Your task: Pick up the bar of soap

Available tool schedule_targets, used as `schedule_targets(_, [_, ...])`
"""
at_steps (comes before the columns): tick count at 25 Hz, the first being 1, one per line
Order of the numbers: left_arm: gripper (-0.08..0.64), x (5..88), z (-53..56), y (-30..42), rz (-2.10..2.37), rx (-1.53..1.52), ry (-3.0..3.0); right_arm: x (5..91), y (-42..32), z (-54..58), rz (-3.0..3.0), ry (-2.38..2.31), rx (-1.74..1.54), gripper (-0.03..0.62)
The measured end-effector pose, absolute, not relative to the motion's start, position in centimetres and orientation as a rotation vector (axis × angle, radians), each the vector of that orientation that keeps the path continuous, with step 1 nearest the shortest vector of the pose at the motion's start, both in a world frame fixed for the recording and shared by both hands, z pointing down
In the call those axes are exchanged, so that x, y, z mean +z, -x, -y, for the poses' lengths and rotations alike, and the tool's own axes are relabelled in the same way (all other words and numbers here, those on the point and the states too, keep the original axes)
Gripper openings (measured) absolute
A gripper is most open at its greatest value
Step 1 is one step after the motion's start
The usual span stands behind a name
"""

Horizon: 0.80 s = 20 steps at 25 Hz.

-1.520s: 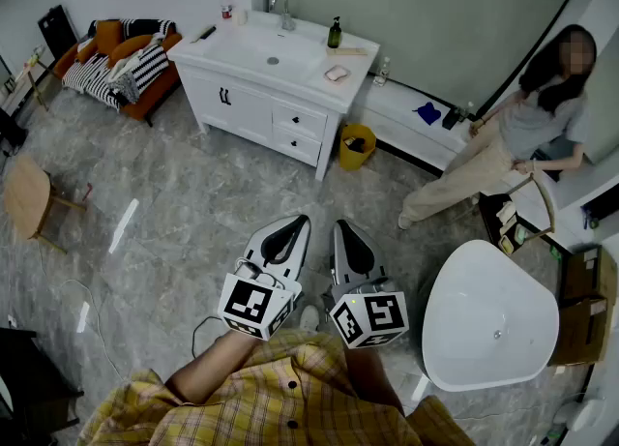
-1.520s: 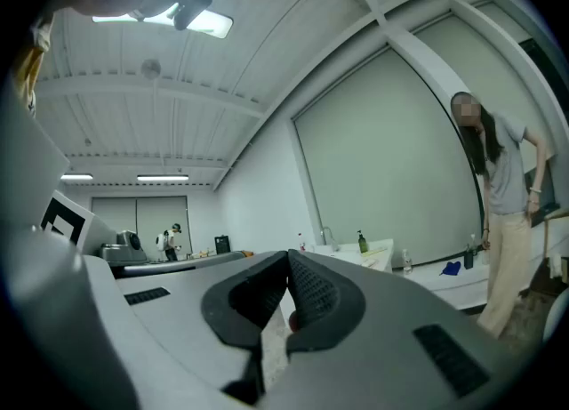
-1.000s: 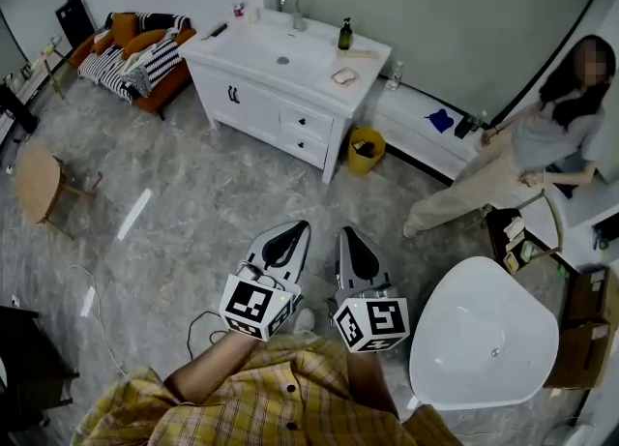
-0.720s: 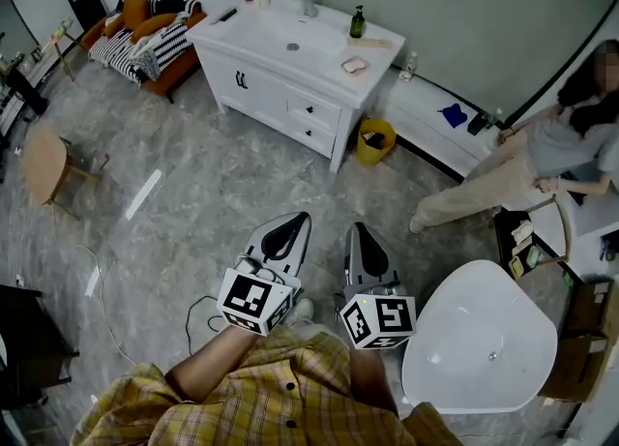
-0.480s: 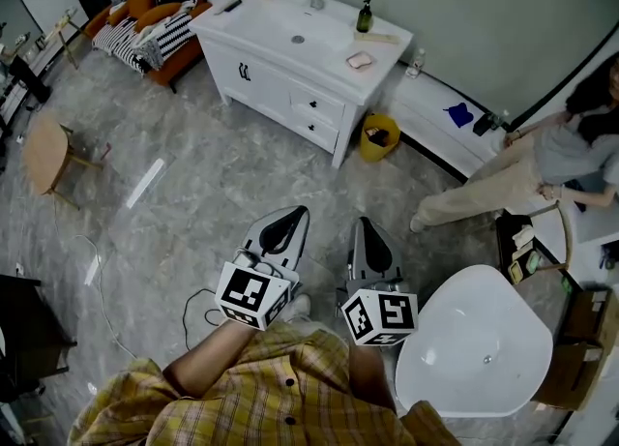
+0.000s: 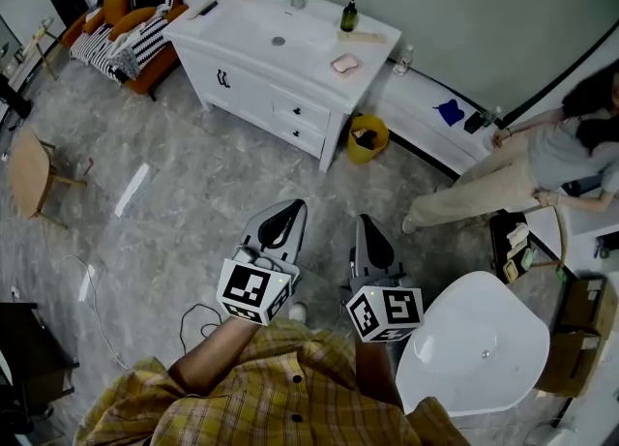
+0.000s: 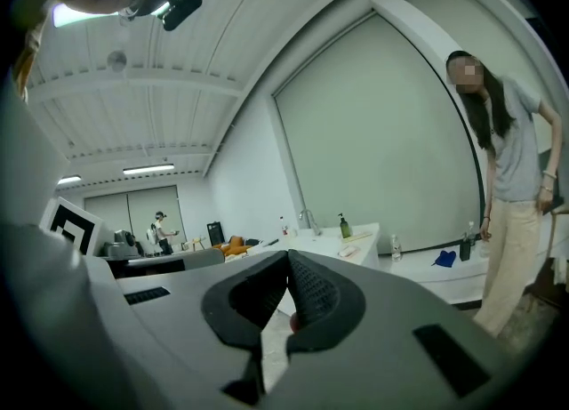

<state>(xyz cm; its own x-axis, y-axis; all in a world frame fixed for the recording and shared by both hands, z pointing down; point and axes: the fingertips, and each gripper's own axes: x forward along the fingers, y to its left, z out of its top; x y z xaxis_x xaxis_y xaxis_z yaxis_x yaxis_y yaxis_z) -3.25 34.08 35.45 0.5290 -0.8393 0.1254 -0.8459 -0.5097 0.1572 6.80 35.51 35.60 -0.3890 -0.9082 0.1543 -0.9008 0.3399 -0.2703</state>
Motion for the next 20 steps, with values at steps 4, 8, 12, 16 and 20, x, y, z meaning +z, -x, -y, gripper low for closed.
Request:
schedule_targets(4, [0.012,35.5,-28.6,3.4,1.404,0.038,-2.568,35.5,-6.9,-30.3,-2.534,1.762,-0.494,0.02])
schedule_targets(8, [0.012,34.6,-23.5,4.0,1.385,0.043,-2.587,34.6,-6.2,-24.9,-2.51,1.759,-0.501,0.02])
schedule_targets(12, [0.012,34.2,-18.6,4.9,1.364,0.041,-2.586,34.0,-5.4,-20.2,-2.502,1.762,-0.515,0.02])
schedule_targets(16, [0.012,34.0,-14.7,6.1,1.38,0.045,-2.599,34.1,-4.4,-16.4,-2.503,1.778,-0.531,0.02])
schedule_targets(20, [0.012,33.9,-11.2,6.9,1.381,0.061,-2.623,34.4,-4.0,-12.9,-2.477,1.803,-0.569,0.02])
